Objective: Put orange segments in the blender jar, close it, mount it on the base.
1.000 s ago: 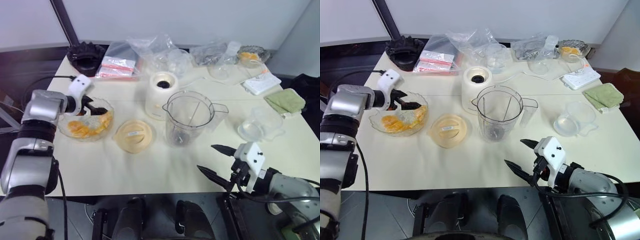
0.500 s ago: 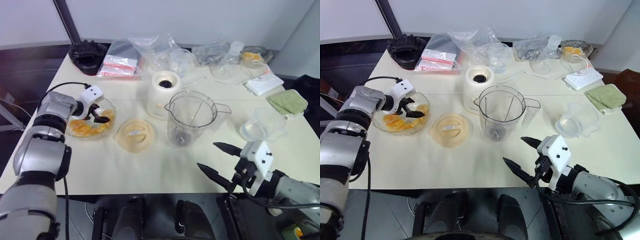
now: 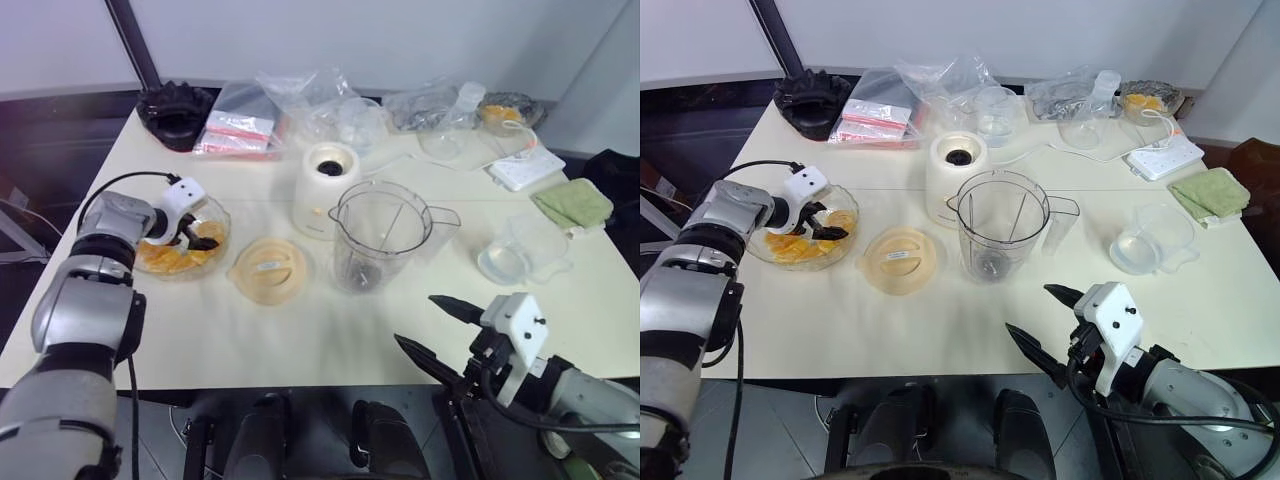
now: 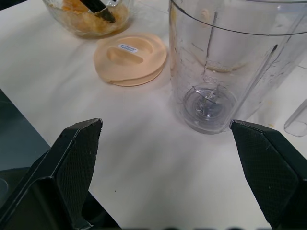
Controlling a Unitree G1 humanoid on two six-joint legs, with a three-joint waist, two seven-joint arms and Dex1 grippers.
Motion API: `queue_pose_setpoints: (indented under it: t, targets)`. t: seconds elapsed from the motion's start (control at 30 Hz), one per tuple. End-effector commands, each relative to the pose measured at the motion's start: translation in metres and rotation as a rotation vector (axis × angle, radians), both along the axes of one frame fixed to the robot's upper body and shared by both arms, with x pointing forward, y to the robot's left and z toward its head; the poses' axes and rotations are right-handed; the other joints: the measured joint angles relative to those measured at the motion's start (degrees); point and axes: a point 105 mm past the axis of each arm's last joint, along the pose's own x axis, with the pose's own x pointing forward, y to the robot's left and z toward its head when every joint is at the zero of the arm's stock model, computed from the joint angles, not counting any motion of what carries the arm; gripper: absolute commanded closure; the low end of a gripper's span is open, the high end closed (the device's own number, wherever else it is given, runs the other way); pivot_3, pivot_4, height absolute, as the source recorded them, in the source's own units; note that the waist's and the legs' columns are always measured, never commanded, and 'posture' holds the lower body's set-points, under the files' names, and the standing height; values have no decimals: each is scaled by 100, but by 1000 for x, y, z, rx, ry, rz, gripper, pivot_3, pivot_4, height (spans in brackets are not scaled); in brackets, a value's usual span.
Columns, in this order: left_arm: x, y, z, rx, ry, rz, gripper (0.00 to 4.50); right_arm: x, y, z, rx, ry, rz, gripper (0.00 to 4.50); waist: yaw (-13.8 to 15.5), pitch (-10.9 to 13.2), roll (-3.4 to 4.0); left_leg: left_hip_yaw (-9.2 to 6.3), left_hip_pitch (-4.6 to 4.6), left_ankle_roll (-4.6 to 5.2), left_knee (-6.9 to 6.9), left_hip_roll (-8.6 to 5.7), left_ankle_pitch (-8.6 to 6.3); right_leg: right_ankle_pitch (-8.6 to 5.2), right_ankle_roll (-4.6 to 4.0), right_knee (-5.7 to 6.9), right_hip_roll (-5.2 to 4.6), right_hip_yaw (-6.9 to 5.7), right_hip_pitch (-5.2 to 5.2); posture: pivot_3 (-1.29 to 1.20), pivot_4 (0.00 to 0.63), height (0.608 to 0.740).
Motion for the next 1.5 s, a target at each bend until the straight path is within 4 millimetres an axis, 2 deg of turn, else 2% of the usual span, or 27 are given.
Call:
queue_pose_setpoints:
  t: [0.03,0.07,0.27,0.4,0.5,0.63,0.77,0.93,1.03,1.07,1.17,1.2,1.27,1.33,1.37,1.43,1.5]
  targets:
    - [-2,4,-6,7,15,20,570,-2,7,12,3,-56,19,0,3,-1,0,0,1,0,0,0,0,1,1,0,0,0,1,0,150,740]
    - [-2,4,-7,9,15,24,896,-2,7,12,4,-57,19,0,3,-1,0,0,1,0,1,0,0,1,1,0,0,0,2,0,150,740]
    - [-2,9,-11,11,-2,70,3996,-3,10,11,9,-57,14,0,0,-2,-1,-1,4,0,2,0,0,2,3,3,0,0,3,0,150,740]
    - [-1,18,-3,8,-30,104,3996,-3,14,10,22,-53,14,0,-2,-2,-1,-1,4,0,2,0,0,10,17,4,0,0,3,0,150,740]
    - [0,24,11,-42,-59,119,3996,-4,16,7,35,-46,14,0,-9,-2,-1,-1,3,0,2,0,0,11,18,4,1,0,3,0,150,740]
    - [-3,32,49,-176,-87,114,3996,-4,22,3,62,-35,14,0,-14,-1,-3,-1,2,0,1,2,0,8,14,4,4,0,0,0,150,740]
    - [-17,39,82,-251,-64,34,3996,-1,24,0,72,-41,14,0,-10,-1,-4,1,1,0,2,1,0,1,1,3,4,-1,0,0,150,740]
    - [-30,31,122,-341,-55,-80,3996,6,19,0,69,-60,9,0,9,-2,-6,-1,1,0,3,1,0,0,-1,1,2,-1,2,0,150,740]
    - [-33,7,161,-396,-97,-218,3996,7,13,2,56,-66,0,0,9,0,-11,-5,-3,0,4,1,0,0,-1,0,3,-1,1,0,150,740]
    - [-33,-5,180,-419,-132,-273,3996,7,9,2,48,-68,-11,0,6,2,-14,-5,-3,0,4,1,0,0,-1,0,3,-1,1,0,150,740]
    - [-38,-50,237,-482,-249,-454,3996,9,-6,5,26,-78,-59,0,27,11,-36,-11,-7,0,5,-1,1,0,0,0,4,-2,2,0,150,740]
    - [-39,-58,244,-490,-263,-483,3996,11,-9,5,23,-79,-68,0,16,11,-36,-13,-10,1,7,-4,1,0,0,-2,3,-2,4,0,150,740]
    - [-46,-95,270,-556,-293,-627,3996,13,-20,9,19,-94,-108,0,-3,10,-32,-4,-4,5,7,-6,-2,0,1,-5,1,4,7,0,150,740]
    - [-54,-125,285,-609,-297,-738,3996,14,-29,12,21,-106,-141,0,-4,9,-31,-5,-3,6,7,-6,-2,0,4,-3,1,3,8,0,150,740]
    - [-55,-134,287,-624,-294,-765,3996,15,-32,12,23,-109,-150,0,-7,7,-24,-4,1,6,7,-6,-2,-1,5,1,2,4,8,0,150,740]
    - [-58,-163,285,-654,-267,-854,3996,16,-40,16,18,-125,-177,0,-23,7,-17,-4,8,6,7,-4,-1,-1,6,10,4,4,8,0,150,740]
    - [-61,-194,269,-650,-215,-962,3996,14,-45,25,28,-151,-200,0,-16,8,-17,-6,10,7,7,-2,-1,0,8,18,10,4,8,0,150,740]
